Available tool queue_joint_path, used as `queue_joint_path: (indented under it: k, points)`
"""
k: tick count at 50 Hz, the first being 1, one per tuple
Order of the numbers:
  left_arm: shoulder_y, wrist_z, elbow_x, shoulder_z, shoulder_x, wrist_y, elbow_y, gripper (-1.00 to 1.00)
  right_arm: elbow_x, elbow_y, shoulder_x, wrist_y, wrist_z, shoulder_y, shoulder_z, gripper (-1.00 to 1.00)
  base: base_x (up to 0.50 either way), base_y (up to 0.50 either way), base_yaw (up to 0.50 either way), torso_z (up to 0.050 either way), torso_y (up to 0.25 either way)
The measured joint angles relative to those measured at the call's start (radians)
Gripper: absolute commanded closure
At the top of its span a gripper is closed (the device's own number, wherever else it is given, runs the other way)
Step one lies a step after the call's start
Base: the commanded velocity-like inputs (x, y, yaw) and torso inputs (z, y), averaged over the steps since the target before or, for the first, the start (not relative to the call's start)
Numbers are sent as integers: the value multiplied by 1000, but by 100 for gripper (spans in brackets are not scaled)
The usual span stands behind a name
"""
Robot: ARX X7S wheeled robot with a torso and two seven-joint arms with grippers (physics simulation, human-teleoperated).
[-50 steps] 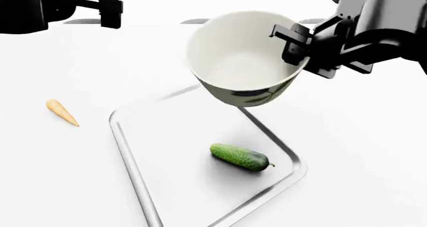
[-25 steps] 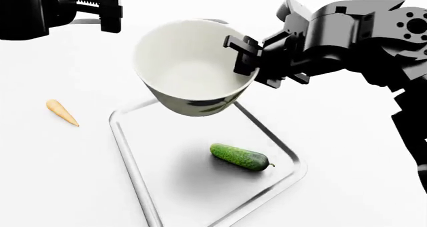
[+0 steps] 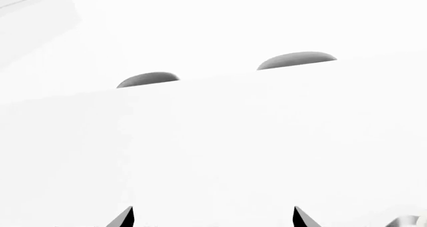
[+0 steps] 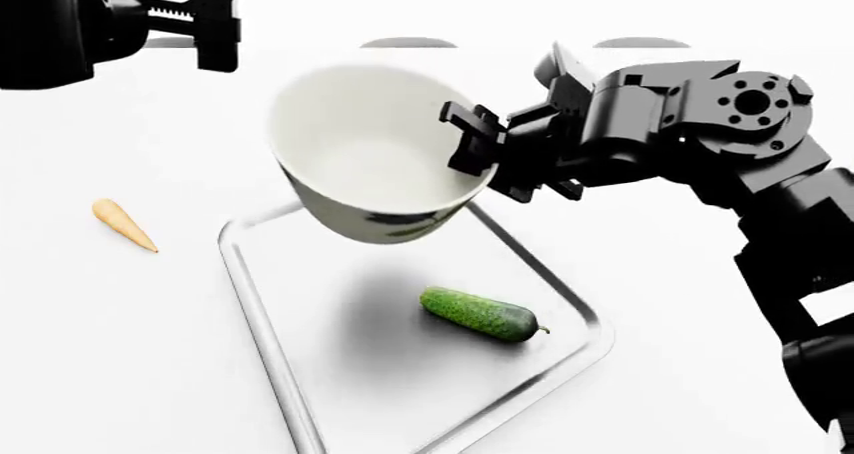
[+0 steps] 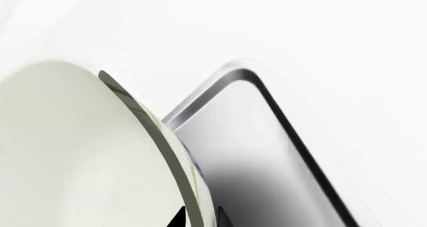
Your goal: Place the two vegetables and bowl onto the tray for setting up a vegetable dip station.
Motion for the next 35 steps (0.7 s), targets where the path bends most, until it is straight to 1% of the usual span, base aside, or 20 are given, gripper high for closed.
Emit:
queue_joint_path:
  k: [8, 23, 35]
  points:
    - [4, -6, -8, -1, -5, 2, 2, -100, -30, 30, -9, 7, -30, -5, -19, 100, 0, 0, 0, 0, 0]
    - [13, -17, -23, -3, -12, 9, 5, -100, -50, 0, 8, 41, -7, -6, -45, 100, 0, 0, 0, 0, 0]
    - [21, -27, -36, -9, -19, 10, 11, -100, -86, 40, -9, 53, -56, -12, -69, 100, 0, 0, 0, 0, 0]
